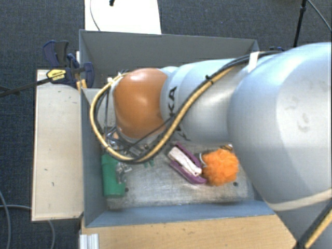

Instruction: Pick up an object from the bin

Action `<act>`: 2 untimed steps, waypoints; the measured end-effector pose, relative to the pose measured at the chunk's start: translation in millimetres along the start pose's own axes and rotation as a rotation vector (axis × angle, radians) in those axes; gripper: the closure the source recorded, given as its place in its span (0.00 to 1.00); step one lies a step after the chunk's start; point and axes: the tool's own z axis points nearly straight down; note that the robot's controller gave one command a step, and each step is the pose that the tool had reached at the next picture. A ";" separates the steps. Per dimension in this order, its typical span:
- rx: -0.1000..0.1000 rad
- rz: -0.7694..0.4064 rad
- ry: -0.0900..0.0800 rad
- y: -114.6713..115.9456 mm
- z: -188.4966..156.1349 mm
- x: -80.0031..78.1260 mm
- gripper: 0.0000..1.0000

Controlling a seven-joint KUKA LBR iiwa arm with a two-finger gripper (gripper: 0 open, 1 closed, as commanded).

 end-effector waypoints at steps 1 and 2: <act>0.001 0.003 -0.002 -0.6 -0.1 -0.5 1.00; 0.000 0.006 -0.002 -0.6 0.0 -0.5 1.00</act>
Offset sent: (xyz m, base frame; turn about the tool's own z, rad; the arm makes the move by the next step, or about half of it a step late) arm 0.0001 0.0000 0.0326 0.0000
